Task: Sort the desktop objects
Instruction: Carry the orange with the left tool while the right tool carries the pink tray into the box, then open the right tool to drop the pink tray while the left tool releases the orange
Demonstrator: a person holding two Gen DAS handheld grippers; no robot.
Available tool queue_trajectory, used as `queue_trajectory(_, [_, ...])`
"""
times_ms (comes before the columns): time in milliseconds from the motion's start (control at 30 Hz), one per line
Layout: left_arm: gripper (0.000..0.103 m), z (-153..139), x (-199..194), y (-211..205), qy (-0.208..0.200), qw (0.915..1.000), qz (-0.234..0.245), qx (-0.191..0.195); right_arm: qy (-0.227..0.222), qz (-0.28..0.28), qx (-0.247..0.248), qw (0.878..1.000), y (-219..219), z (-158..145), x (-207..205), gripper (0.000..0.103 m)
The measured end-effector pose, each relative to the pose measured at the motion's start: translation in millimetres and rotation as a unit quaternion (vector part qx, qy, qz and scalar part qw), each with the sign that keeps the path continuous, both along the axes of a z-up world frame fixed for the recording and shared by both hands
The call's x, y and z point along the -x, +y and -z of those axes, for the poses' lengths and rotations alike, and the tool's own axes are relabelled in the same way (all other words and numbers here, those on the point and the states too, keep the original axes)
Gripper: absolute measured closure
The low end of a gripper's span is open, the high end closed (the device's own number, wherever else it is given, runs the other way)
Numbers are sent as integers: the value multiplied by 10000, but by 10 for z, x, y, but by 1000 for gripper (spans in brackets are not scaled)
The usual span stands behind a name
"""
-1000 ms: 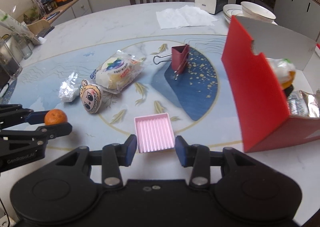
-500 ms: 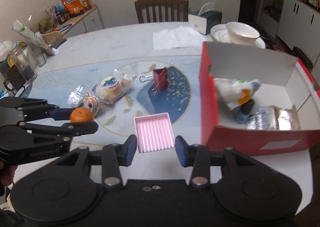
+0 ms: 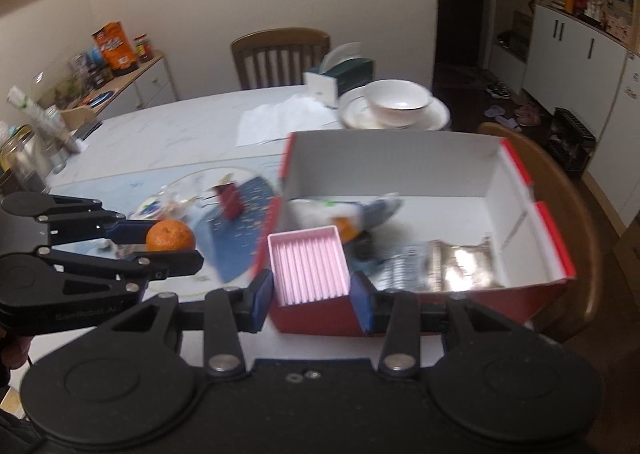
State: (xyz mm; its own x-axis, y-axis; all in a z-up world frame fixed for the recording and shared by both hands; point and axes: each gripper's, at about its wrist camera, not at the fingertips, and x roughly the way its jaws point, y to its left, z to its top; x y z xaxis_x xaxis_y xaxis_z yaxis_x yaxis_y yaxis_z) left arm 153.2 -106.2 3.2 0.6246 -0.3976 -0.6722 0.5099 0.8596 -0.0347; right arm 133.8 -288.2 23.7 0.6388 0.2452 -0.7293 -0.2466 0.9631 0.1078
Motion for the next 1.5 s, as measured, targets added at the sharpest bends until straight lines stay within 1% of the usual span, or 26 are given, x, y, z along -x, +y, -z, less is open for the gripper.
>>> queue_trajectory(200, [69, -21, -148, -494, -71, 9995, 301, -94, -56, 282, 25, 9996, -438, 16, -146, 62])
queue_trajectory(333, [70, 7, -271, -801, -49, 9987, 484, -166, -110, 435, 132, 9989, -690, 45, -268, 62])
queue_trajectory(567, [70, 115, -485, -1206, 46, 9970, 688, -350, -93, 552, 330, 9979, -1006, 151, -507, 62])
queue_trajectory(667, [70, 167, -594, -1333, 100, 9967, 678, -438, -14, 538, 358, 9979, -1086, 212, -617, 62])
queue_trajectory(967, [70, 373, -1000, -1606, 447, 9936, 744, -727, 318, 283, 420, 9982, -1135, 442, -1070, 62])
queue_trajectory(1133, [70, 494, -1215, -1694, 749, 9910, 763, -808, 487, 143, 606, 9969, -1064, 572, -1282, 62])
queue_trajectory(1233, [70, 579, -1305, -1718, 949, 9889, 757, -858, 695, 29, 712, 9950, -1038, 673, -1404, 62])
queue_trajectory(1333, [70, 665, -1390, -1740, 1100, 9867, 733, -944, 923, -39, 766, 9928, -1021, 763, -1503, 62])
queue_trajectory(1367, [70, 691, -1415, -1740, 1152, 9860, 731, -955, 891, -88, 836, 9925, -998, 769, -1512, 62])
queue_trajectory(1467, [70, 750, -1467, -1751, 1235, 9844, 722, -1024, 999, -181, 853, 9912, -964, 790, -1559, 62])
queue_trajectory(1500, [70, 768, -1476, -1751, 1251, 9838, 721, -1058, 1027, -205, 933, 9901, -941, 801, -1567, 62])
